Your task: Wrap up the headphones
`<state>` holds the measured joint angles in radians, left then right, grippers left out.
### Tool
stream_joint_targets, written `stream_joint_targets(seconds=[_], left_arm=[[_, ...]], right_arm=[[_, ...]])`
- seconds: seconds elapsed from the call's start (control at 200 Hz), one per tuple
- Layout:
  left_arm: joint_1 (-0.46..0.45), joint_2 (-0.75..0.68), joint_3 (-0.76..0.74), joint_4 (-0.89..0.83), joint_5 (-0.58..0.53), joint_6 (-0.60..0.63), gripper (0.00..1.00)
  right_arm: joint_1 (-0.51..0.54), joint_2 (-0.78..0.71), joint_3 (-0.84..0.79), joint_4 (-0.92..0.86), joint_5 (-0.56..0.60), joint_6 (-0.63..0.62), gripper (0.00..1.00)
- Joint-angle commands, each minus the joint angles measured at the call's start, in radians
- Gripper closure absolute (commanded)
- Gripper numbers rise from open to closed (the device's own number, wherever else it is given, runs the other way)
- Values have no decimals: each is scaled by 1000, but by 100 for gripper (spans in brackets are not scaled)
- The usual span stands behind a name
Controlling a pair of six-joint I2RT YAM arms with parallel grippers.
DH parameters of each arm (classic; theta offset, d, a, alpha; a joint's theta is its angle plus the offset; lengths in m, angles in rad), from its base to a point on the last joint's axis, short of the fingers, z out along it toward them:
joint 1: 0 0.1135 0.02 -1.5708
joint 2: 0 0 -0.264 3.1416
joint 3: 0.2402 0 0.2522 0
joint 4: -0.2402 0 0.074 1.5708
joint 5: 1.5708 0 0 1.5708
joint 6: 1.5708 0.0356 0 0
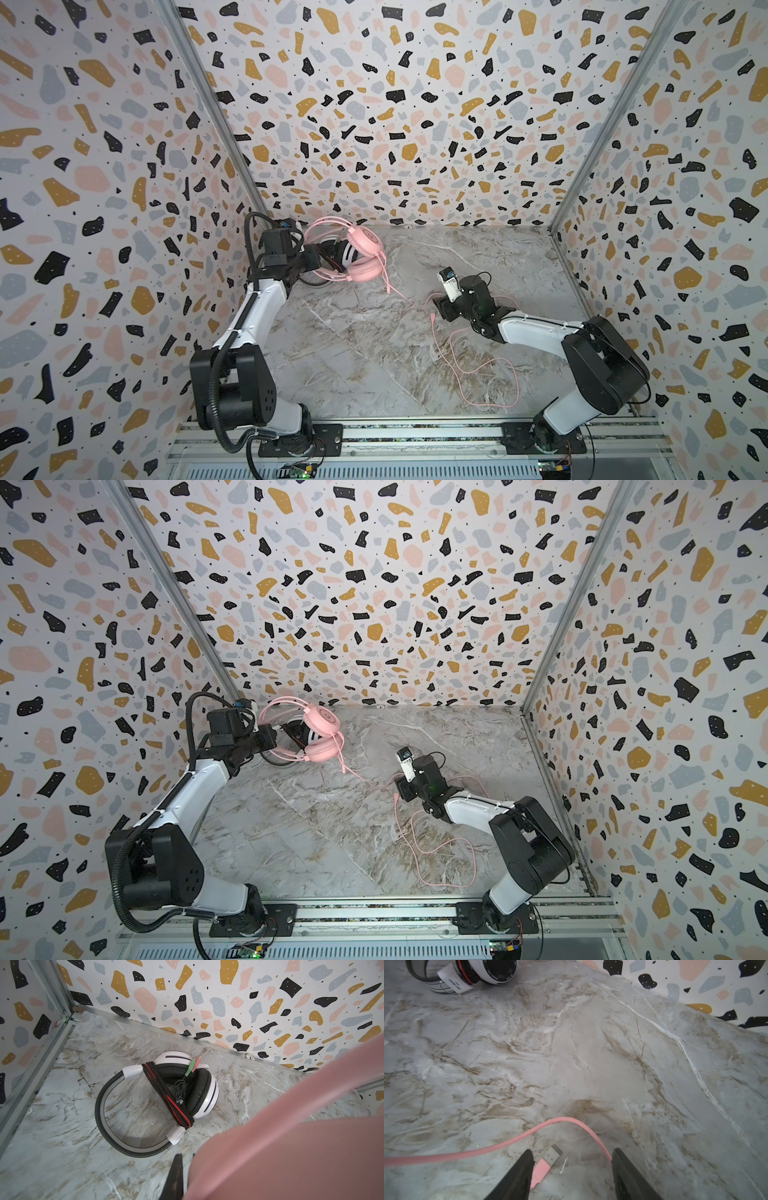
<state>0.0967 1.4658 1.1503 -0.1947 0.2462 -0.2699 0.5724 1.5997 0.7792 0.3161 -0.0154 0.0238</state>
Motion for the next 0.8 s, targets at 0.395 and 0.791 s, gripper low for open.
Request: stream_joint_targets(seconds=[0.395,0.791], left_arm=[[24,-13,33,69,68,-29,100],[24,-3,34,67,76,-27,100]], right_arm=[[-60,237,268,-212,51,-114,37],[-62,261,355,-241,-27,-103,96]])
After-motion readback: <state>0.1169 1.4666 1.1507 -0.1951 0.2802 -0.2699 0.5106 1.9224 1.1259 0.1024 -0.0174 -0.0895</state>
